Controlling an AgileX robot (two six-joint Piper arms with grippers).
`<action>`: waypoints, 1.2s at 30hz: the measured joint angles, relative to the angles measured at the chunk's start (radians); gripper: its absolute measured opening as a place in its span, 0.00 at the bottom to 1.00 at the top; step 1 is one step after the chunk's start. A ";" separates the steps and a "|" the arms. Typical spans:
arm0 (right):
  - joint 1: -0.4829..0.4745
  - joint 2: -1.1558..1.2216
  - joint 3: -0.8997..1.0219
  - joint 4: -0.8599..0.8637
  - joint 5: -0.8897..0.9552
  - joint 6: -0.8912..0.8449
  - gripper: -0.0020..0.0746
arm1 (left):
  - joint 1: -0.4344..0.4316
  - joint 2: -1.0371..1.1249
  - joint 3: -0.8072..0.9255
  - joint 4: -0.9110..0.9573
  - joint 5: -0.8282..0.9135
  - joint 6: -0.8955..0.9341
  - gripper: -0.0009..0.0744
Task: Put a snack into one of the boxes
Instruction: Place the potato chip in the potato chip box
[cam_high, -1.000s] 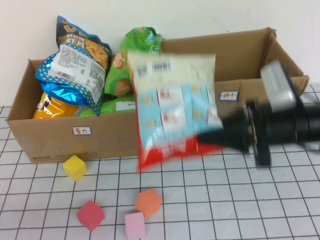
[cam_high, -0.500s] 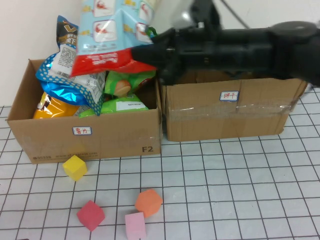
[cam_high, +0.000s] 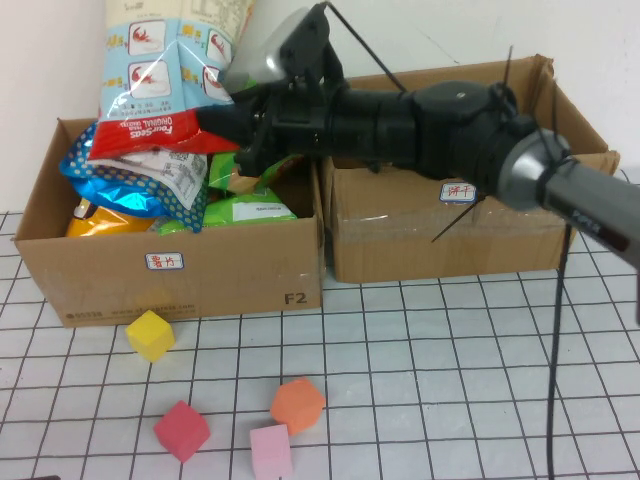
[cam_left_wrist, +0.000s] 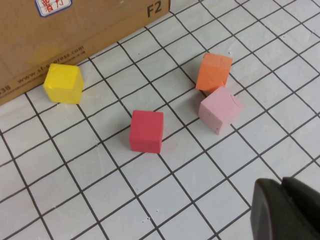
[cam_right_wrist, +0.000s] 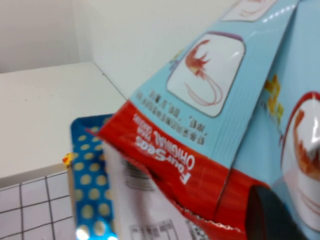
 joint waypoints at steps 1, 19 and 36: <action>0.002 0.009 -0.006 0.003 -0.005 0.000 0.12 | 0.000 0.000 0.000 0.000 0.000 0.000 0.01; 0.006 0.035 -0.025 -0.087 0.099 0.127 0.75 | 0.000 0.000 0.000 -0.007 -0.003 -0.040 0.01; -0.035 -0.028 -0.028 -0.333 0.243 0.250 0.74 | 0.000 0.000 0.000 -0.007 -0.003 -0.064 0.01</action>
